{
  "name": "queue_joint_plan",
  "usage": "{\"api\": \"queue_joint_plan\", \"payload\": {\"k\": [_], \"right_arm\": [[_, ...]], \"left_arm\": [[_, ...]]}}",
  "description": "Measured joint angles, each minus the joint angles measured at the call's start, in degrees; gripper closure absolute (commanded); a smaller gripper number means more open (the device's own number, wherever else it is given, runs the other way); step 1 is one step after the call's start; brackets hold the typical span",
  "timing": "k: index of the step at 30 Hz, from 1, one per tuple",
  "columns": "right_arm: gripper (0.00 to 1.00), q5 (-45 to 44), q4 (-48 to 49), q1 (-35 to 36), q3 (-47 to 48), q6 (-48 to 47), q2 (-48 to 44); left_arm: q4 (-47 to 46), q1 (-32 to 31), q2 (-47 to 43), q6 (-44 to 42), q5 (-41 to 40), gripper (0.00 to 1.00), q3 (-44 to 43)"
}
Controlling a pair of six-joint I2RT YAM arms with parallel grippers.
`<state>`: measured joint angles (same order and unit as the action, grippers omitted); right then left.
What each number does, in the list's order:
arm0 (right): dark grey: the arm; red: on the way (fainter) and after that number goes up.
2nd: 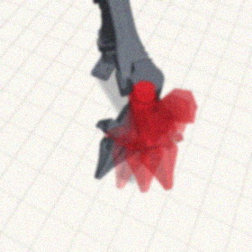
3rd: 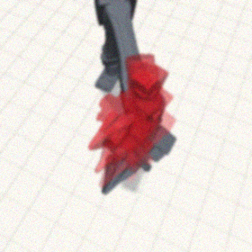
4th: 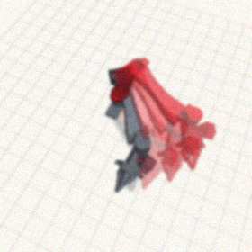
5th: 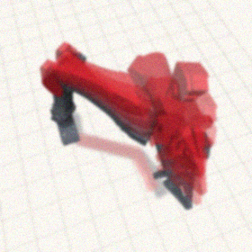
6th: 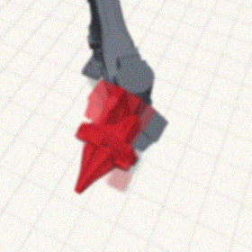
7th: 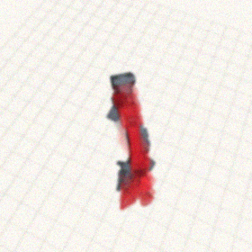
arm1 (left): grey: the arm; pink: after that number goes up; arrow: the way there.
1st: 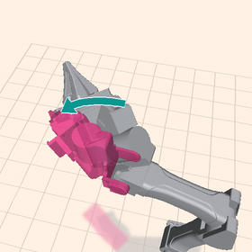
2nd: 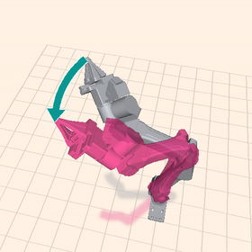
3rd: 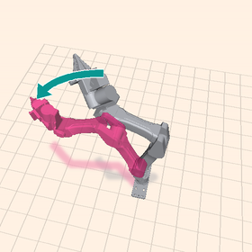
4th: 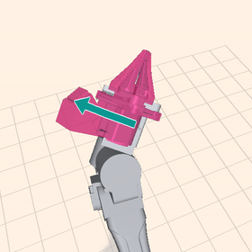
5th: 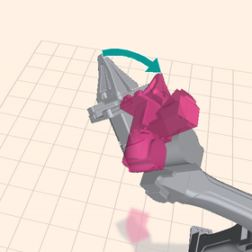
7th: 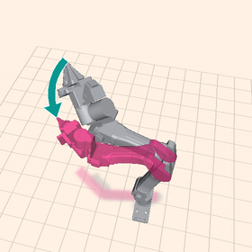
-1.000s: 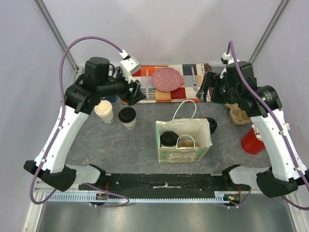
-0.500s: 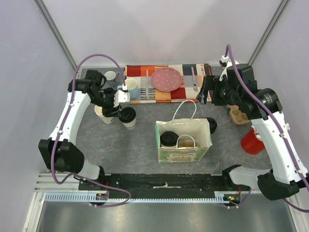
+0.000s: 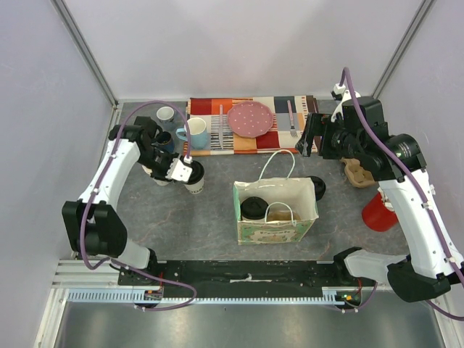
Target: Pack the takeout coffee
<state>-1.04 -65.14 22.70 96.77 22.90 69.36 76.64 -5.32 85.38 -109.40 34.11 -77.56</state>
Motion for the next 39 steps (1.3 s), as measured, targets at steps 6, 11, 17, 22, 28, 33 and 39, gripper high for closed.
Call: {"api": "queue_joint_plan", "payload": {"k": [6, 11, 17, 22, 28, 33, 39], "right_arm": [[0.02, 0.22, 0.00, 0.00, 0.00, 0.63, 0.00], [0.02, 0.33, -0.04, 0.00, 0.00, 0.90, 0.04], [0.02, 0.42, -0.11, 0.00, 0.02, 0.90, 0.46], [0.02, 0.42, -0.22, 0.00, 0.04, 0.92, 1.11], [0.02, 0.44, -0.33, 0.00, 0.55, 0.92, 2.21], [0.02, 1.36, -0.46, 0.00, 1.09, 0.90, 2.82], [0.02, 1.92, -0.48, 0.00, 1.27, 0.92, 2.89]], "left_arm": [[-0.02, 0.00, 3.41, -1.79, -0.07, 0.56, 0.00], [-0.04, 0.00, 5.22, -2.43, -0.46, 0.57, -0.11], [-0.09, 0.00, 6.08, -2.60, -0.50, 0.58, -0.90], [-0.07, -0.24, 6.12, -2.64, -0.28, 0.59, -0.94], [-0.11, -1.46, 6.93, -2.69, 1.01, 0.60, -1.49], [-0.04, -2.19, 7.19, -2.71, 1.60, 0.60, -1.75], [-0.07, -2.97, 7.45, -2.71, 3.39, 0.57, -4.04]]}}
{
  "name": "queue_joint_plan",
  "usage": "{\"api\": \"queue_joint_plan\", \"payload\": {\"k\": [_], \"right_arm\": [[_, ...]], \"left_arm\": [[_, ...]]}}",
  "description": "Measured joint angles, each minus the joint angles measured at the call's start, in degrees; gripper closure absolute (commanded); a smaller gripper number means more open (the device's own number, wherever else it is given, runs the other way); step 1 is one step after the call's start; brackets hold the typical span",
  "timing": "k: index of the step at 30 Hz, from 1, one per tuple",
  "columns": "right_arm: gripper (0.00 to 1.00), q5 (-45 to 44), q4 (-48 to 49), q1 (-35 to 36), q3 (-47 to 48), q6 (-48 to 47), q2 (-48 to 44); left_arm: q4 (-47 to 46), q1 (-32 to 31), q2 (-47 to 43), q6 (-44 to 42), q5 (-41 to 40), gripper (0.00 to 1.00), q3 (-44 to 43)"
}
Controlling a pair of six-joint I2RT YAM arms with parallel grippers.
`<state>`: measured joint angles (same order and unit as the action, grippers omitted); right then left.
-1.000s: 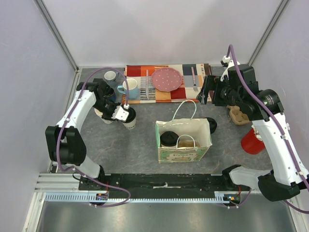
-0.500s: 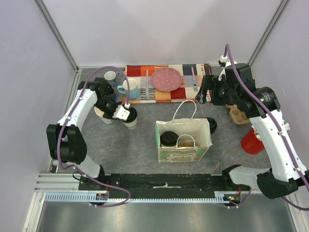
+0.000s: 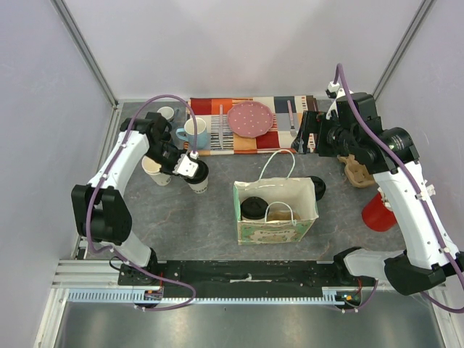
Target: Pack the takeout coffee
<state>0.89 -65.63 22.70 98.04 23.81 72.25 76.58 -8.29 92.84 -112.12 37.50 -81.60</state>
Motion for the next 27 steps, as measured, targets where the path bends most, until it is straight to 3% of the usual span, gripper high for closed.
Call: {"api": "queue_joint_plan", "payload": {"k": [14, 21, 27], "right_arm": [[0.02, 0.83, -0.59, 0.00, 0.02, 0.00, 0.00], [0.02, 0.85, -1.29, 0.00, 0.70, 0.00, 0.04], [0.02, 0.85, -1.51, 0.00, 1.29, -0.02, 0.28]], "left_arm": [[0.02, -1.64, 1.29, -0.02, -0.87, 0.59, -0.09], [0.02, -2.08, 1.97, -0.02, -2.45, 0.70, 0.42], [0.02, -2.08, 2.19, -0.02, -3.58, 0.69, 0.83]]}}
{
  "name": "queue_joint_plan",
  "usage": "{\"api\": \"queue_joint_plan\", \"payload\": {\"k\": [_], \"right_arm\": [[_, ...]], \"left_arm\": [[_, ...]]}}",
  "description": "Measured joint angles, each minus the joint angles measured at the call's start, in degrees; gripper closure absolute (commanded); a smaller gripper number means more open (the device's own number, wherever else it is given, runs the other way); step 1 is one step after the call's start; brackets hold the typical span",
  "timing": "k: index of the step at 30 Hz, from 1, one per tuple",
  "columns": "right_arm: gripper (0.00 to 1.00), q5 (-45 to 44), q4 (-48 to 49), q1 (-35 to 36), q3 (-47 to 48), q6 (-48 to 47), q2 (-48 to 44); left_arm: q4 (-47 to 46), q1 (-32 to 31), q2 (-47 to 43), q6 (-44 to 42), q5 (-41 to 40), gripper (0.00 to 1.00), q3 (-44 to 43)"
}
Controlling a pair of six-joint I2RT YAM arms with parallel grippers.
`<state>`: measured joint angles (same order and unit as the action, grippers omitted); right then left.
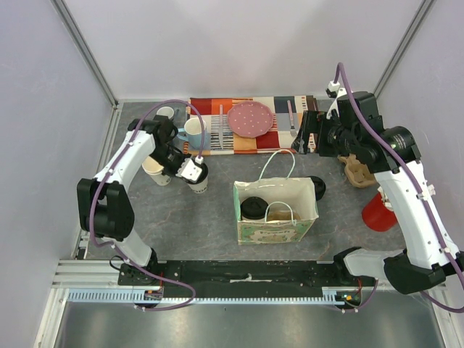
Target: Pack the takeout coffee
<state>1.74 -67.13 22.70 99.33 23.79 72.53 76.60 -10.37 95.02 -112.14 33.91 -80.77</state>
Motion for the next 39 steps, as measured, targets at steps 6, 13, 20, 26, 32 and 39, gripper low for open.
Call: {"api": "queue_joint_plan", "payload": {"k": [6, 13, 20, 26, 32, 39], "right_arm": [[0.02, 0.00, -0.26, 0.00, 0.50, -0.02, 0.33], [0.02, 0.02, -0.42, 0.00, 0.87, 0.00, 0.46], [0.02, 0.00, -0.55, 0.00, 1.33, 0.44, 0.52], [0.02, -0.13, 0.66, 0.00, 1.49, 1.99, 0.48], [0.02, -1.64, 1.49, 0.00, 1.53, 6.03, -0.70], [0.02, -4.83, 2.40, 0.00, -3.93, 11.98, -8.92]], "left_arm": [[-0.07, -0.04, 0.42, 0.00, -0.70, 0.77, 0.00], [-0.48, -0.66, 0.52, 0.72, -0.74, 0.98, 0.11], [-0.46, -1.79, 0.46, 14.75, 0.90, 0.98, -9.38], [-0.48, -5.16, 0.04, 42.93, -0.11, 0.98, -26.75], [0.02, -13.84, 0.13, 69.72, -4.59, 0.98, -47.41], [0.07, -25.77, -3.28, 88.74, -4.85, 0.98, -57.11]]}}
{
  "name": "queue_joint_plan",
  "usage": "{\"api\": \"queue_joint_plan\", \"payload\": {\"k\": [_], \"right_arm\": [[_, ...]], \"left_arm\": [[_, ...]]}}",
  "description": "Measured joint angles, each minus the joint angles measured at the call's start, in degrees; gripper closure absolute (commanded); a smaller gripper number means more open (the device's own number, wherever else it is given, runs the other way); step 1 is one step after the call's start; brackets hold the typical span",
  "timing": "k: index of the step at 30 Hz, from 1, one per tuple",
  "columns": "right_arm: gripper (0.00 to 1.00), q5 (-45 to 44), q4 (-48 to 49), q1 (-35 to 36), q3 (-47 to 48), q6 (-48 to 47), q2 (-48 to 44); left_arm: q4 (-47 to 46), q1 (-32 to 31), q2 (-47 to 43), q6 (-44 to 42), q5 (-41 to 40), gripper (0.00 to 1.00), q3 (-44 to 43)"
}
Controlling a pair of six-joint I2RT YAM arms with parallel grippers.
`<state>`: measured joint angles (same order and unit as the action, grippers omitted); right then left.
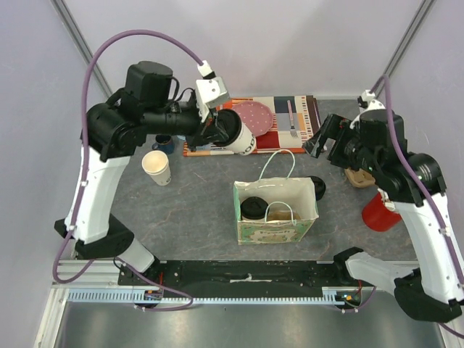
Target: Pack the takeout coffee
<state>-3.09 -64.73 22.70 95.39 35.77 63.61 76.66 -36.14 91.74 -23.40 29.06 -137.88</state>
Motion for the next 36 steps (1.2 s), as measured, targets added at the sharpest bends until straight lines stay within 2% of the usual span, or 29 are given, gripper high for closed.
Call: {"api": "queue_joint_plan", "payload": {"k": [7, 13, 18, 25, 36], "right_arm": [[0.02, -1.64, -0.07, 0.00, -4.13, 3.15, -5.35], [0.02, -2.40, -0.39, 0.00, -4.35, 3.96, -5.68], [0.02, -3.13, -0.48, 0.00, -4.42, 4.04, -6.38], [0.02, -3.96, -0.61, 0.00, -5.90, 3.93, -9.53], [0.02, -5.97, -3.67, 0.00, -7.98, 4.48, -15.61]], "left_arm": [[0.44, -10.91, -5.18, 12.28, 0.87, 0.98, 0.13], [-0.63, -18.25, -2.38, 18.10, -0.15, 0.98, -2.34], [-1.25, -20.79, 1.84, 22.18, -0.87, 0.98, -1.97], [-1.99, -23.52, 5.55, 23.93, -9.57, 0.98, -1.36], [-5.35, -25.07, 6.10, 24.13, -9.51, 0.98, -1.42]]}}
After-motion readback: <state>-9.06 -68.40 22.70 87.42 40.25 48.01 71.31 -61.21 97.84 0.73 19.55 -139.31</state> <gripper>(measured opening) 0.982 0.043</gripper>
